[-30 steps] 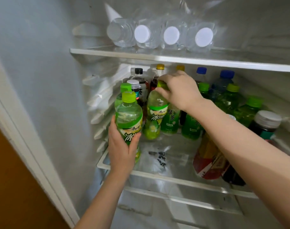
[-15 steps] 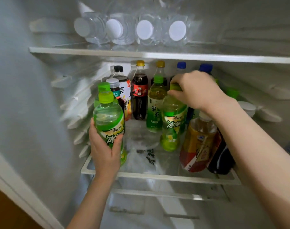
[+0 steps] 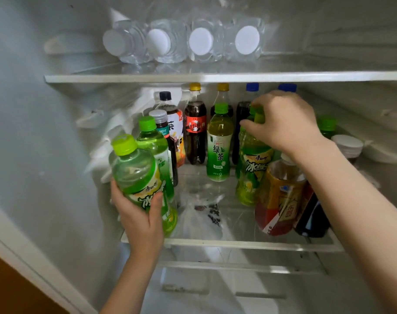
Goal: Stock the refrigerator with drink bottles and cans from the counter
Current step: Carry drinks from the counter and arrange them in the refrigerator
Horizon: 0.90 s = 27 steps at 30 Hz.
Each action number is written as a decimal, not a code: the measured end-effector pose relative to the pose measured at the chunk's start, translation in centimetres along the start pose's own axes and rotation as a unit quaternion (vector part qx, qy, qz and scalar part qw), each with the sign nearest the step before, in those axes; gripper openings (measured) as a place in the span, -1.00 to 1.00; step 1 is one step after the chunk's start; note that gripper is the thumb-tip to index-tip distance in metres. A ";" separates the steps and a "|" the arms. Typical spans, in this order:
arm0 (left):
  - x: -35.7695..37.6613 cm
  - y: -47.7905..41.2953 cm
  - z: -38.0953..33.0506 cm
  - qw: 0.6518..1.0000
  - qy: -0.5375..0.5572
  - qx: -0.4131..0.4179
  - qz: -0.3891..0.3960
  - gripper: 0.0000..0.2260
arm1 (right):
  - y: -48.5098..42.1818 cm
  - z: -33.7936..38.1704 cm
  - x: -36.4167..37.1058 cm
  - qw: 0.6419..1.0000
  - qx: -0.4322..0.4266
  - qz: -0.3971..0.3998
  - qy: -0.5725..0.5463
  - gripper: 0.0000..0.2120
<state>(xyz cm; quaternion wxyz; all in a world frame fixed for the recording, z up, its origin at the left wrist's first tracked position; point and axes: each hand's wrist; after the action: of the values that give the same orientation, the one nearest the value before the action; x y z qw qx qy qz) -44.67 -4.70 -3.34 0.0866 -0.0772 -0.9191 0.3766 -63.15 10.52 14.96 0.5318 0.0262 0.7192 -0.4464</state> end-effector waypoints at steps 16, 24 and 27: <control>-1.1 -1.3 -0.2 0.998 0.005 -0.043 0.037 -0.27 | -3.3 13.8 4.8 0.925 -0.114 0.065 -0.356 -0.59; -1.7 -1.3 0.0 0.999 0.023 -0.025 0.036 -0.29 | -1.5 14.3 6.2 0.907 -0.058 0.051 -0.413 -0.62; -1.8 -1.3 0.2 0.999 0.020 -0.024 0.036 -0.27 | -0.2 13.0 6.2 0.914 -0.033 -0.010 -0.405 -0.66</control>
<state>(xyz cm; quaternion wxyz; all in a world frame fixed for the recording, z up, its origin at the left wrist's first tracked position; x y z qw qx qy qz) -43.06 -6.13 -2.73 0.0896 -0.1198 -0.9225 0.3558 -56.30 -0.97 9.76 0.7732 -0.1815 0.4571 -0.4003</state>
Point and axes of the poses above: each hand's wrist, its own y-axis away from the middle knuckle, its own x-axis out of the palm, z = x × y, and after that the axes turned 6 degrees about y, right-handed
